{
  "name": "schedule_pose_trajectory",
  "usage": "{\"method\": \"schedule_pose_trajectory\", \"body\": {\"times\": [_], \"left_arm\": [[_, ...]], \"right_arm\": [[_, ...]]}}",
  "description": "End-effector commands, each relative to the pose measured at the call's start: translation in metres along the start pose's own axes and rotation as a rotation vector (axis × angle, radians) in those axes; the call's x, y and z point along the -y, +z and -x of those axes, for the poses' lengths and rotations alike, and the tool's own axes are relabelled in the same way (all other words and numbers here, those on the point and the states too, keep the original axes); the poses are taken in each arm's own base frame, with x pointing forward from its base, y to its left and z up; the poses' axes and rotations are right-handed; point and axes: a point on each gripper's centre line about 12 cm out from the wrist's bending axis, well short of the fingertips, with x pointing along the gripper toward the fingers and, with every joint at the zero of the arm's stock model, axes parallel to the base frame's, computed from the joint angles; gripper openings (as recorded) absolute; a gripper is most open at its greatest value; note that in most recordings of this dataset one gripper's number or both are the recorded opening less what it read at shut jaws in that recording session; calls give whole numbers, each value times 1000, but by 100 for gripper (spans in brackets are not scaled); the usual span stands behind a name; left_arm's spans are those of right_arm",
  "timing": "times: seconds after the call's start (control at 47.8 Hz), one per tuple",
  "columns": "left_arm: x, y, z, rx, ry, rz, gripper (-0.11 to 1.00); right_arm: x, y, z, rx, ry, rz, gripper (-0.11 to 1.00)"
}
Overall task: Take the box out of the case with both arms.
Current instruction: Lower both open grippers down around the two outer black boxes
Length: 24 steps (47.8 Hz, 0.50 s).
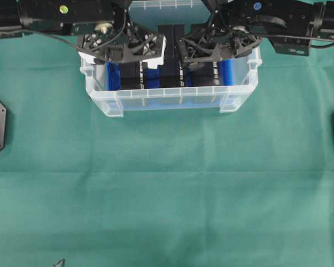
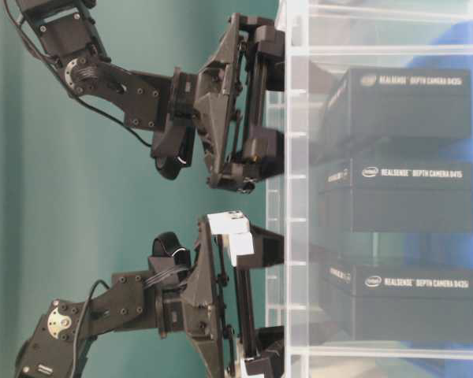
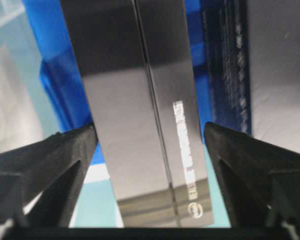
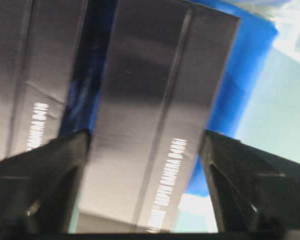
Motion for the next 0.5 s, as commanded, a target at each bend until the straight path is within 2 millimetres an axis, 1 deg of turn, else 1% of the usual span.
{"method": "schedule_pose_trajectory", "body": {"times": [0.0, 0.042, 0.063, 0.188, 0.481], "left_arm": [[-7, -3, 0, -14, 33, 0, 74], [-7, -4, 1, -12, 28, 0, 65], [-7, -4, 1, -12, 26, -1, 64], [-6, -4, 6, -3, 2, -3, 64], [-6, -4, 8, 3, -8, 1, 64]], "right_arm": [[1, 1, 4, 2, 2, -13, 67], [-1, 1, 4, 9, 15, -10, 67], [-1, 1, 5, 10, 18, -12, 67], [-2, 0, 6, 14, 33, -17, 67], [-2, 0, 8, 15, 34, -17, 67]]}}
